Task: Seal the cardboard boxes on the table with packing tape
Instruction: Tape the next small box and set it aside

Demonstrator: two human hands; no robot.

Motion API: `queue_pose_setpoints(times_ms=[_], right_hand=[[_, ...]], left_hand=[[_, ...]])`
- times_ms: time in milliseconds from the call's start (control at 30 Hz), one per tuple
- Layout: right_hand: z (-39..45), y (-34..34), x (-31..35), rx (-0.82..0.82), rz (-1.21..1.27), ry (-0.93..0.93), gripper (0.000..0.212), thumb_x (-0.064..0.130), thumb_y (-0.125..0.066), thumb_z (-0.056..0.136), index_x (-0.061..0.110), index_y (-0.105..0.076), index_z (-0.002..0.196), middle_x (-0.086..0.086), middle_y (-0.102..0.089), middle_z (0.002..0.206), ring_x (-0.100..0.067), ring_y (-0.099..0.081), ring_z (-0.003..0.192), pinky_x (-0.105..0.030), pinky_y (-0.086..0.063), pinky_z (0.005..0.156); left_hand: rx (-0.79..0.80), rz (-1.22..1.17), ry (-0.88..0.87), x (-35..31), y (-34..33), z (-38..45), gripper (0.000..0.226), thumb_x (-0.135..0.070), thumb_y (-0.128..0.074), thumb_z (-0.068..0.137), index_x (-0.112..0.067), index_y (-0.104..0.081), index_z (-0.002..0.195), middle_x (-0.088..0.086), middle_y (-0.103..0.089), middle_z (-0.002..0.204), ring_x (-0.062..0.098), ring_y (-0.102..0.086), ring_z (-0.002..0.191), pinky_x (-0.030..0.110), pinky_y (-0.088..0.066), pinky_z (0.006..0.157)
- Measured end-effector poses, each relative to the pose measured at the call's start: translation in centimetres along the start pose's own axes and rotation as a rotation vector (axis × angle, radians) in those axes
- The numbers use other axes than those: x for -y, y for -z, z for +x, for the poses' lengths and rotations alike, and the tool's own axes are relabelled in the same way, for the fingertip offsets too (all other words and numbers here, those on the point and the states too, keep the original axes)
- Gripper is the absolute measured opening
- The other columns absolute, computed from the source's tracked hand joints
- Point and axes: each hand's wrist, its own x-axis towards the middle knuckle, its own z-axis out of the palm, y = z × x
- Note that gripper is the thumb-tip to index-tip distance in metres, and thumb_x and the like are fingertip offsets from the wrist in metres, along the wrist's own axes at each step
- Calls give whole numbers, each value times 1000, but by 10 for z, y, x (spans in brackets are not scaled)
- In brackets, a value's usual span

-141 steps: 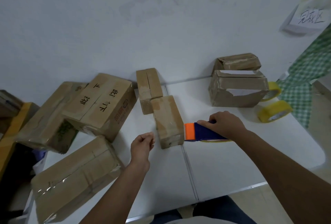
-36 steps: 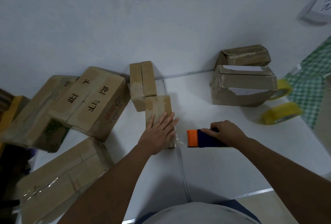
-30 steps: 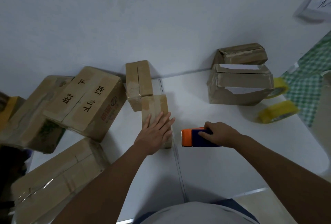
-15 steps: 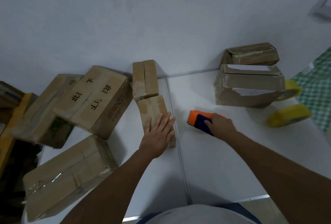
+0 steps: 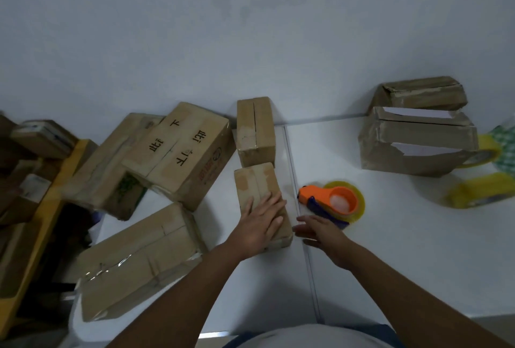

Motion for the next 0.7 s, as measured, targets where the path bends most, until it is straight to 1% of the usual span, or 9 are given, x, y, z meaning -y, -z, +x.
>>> queue_pose_setpoints(times_ms=[100, 167, 300, 400, 467, 533, 567, 633, 700], right_hand=[[-6, -1, -8, -48, -45, 91, 28, 33, -59, 96, 8, -71, 101, -8, -72, 92, -20, -68, 94, -34, -52, 90], [-10, 0, -10, -75, -10, 155, 25, 28, -63, 93, 5, -71, 94, -7, -68, 82, -20, -65, 87, -33, -52, 88], [-16, -6, -11, -146, -72, 268, 17, 19, -61, 94, 6, -69, 85, -4, -64, 73, -14, -60, 76, -25, -51, 77], [-18, -8, -10, -195, -146, 315, 18, 18, -61, 95, 12, -67, 79, -1, -63, 71, -7, -58, 70, -21, -48, 74], [-18, -7, -10, -202, -182, 330, 18, 18, -60, 95, 14, -66, 78, 1, -62, 70, -1, -56, 65, -17, -45, 71], [-19, -7, -8, -202, -202, 344, 19, 18, -60, 95, 14, -66, 78, 2, -62, 70, 2, -55, 63, -14, -44, 67], [-19, -7, -8, -198, -209, 345, 18, 18, -59, 96, 14, -66, 79, 1, -63, 71, 2, -56, 63, -13, -44, 67], [-20, -4, -8, -186, -228, 334, 17, 21, -58, 96, 12, -67, 85, 0, -65, 75, -1, -59, 69, -16, -44, 69], [-21, -1, -10, -164, -240, 325, 16, 24, -60, 96, 12, -68, 89, -2, -66, 80, -6, -61, 75, -18, -44, 71]], left_hand=[[-3, 47, -28, 3, -3, -4, 54, -46, -22, 107, -28, -18, 157, -13, -4, 166, -1, 13, 147, 38, 15, 121], [17, 62, -37, 4, -3, -3, 57, -48, -23, 106, -28, -14, 158, -14, 1, 166, -4, 20, 144, 36, 19, 118], [67, 117, -61, 7, -3, -3, 67, -57, -25, 103, -28, -4, 159, -13, 10, 165, -1, 26, 143, 39, 22, 118], [78, 163, -85, 9, -2, -4, 78, -65, -30, 98, -28, 1, 159, -13, 15, 164, 2, 26, 145, 39, 23, 116], [69, 194, -98, 10, -3, -5, 83, -67, -34, 95, -28, 2, 159, -12, 15, 164, 6, 24, 147, 41, 20, 117], [53, 245, -102, 10, -4, -5, 85, -68, -35, 94, -27, 2, 159, -10, 14, 165, 7, 24, 147, 42, 19, 117], [51, 275, -99, 10, -5, -5, 86, -69, -34, 93, -26, 2, 159, -10, 14, 165, 7, 25, 146, 42, 19, 117], [53, 332, -87, 7, -6, -4, 88, -71, -28, 90, -25, 4, 159, -8, 14, 165, 7, 26, 145, 43, 19, 116], [43, 394, -71, 5, -10, -4, 90, -69, -28, 89, -23, 5, 159, -5, 14, 166, 11, 26, 145, 48, 16, 119]])
